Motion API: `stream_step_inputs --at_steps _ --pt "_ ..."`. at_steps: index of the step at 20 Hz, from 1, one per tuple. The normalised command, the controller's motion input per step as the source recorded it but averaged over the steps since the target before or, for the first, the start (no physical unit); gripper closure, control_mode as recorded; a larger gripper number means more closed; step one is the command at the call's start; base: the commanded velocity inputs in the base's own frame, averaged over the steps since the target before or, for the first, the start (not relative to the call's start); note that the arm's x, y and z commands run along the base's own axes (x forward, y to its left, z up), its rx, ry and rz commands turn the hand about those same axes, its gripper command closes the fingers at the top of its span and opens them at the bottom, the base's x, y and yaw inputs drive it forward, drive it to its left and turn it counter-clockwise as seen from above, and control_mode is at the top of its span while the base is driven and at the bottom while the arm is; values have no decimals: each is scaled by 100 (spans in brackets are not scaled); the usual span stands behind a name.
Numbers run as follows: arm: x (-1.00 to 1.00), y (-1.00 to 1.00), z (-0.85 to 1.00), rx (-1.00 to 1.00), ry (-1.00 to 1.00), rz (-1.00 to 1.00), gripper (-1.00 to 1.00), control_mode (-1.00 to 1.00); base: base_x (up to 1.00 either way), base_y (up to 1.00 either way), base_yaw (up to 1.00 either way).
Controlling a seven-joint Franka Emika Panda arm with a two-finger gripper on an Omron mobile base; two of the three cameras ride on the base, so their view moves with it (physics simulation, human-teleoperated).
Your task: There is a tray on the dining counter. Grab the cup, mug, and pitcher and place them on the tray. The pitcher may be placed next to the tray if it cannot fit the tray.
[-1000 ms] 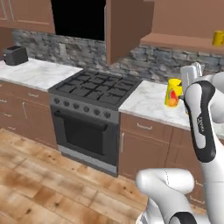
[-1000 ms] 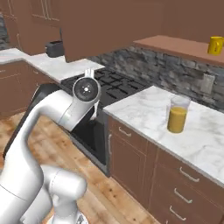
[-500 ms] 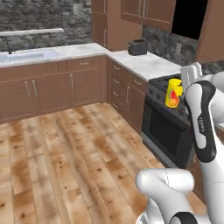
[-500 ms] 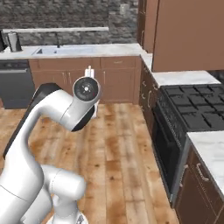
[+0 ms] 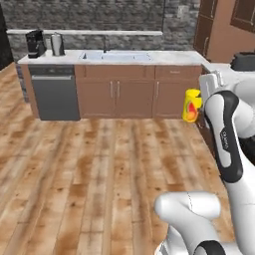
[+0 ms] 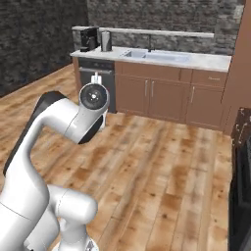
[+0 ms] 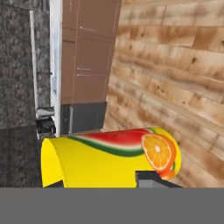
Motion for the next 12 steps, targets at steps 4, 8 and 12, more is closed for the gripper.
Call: stream_step_inputs --at_steps 4,8,12 --pt "0 0 0 0 0 0 100 100 8 -40 48" --pt "0 0 0 0 0 0 100 100 17 -24 49" --pt "0 0 0 0 0 0 100 100 42 1 65"
